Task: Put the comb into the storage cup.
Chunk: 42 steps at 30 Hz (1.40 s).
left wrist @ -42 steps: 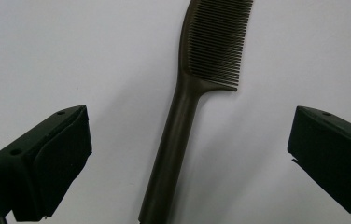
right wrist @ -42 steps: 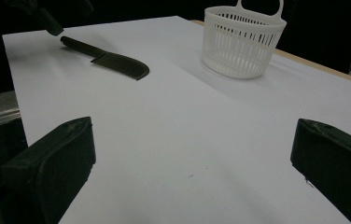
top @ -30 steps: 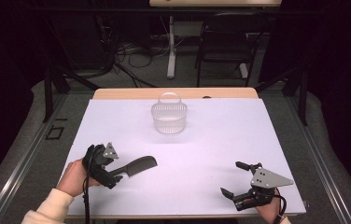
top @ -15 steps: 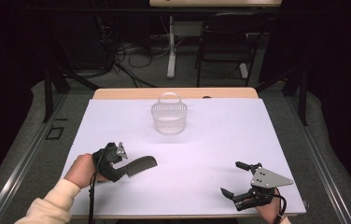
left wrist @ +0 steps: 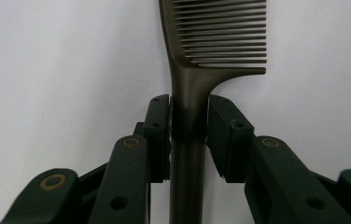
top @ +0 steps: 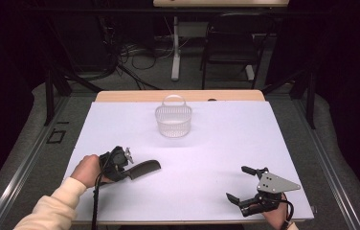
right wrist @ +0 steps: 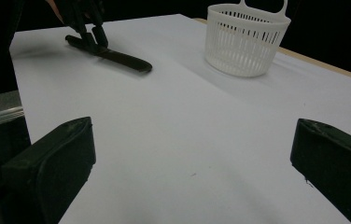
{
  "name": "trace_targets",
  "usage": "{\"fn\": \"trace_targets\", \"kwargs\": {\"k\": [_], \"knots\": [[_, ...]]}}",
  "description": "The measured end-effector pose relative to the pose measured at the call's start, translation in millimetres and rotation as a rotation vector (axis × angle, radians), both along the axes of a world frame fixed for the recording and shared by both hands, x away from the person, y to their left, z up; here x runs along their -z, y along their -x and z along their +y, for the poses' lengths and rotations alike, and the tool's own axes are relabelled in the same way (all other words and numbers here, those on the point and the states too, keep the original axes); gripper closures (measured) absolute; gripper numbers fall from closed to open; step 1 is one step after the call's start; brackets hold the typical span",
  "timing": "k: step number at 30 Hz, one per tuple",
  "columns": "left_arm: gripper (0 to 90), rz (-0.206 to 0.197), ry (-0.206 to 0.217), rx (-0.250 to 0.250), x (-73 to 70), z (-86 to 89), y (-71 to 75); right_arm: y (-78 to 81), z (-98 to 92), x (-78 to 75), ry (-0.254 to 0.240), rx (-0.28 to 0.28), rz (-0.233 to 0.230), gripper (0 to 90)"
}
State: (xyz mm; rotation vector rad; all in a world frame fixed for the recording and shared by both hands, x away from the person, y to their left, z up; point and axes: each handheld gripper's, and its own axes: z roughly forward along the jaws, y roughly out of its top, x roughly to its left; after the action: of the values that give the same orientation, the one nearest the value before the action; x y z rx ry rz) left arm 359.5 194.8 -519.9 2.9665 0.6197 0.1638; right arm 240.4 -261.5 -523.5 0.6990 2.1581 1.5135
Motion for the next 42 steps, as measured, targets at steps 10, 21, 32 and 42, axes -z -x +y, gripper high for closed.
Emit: {"fn": "trace_targets", "kwargs": {"k": [10,21,32,42], "knots": [[71.3,0.034,-0.019,0.006,4.1,-2.9,-4.1,-0.3,-0.1,0.1,0.003,-0.001,0.0,0.0],[72.2,0.041,-0.019,-0.007,4.1,-3.1,-4.6,-0.6,0.0,0.3,0.005,0.001,0.004,0.0],[72.5,0.037,-0.002,-0.016,-3.5,2.6,-2.0,-0.8,0.1,0.3,0.01,0.004,0.001,0.0],[72.5,0.011,0.051,-0.028,-19.3,2.7,1.8,-1.1,0.1,0.6,0.01,0.007,0.003,0.0]]}}
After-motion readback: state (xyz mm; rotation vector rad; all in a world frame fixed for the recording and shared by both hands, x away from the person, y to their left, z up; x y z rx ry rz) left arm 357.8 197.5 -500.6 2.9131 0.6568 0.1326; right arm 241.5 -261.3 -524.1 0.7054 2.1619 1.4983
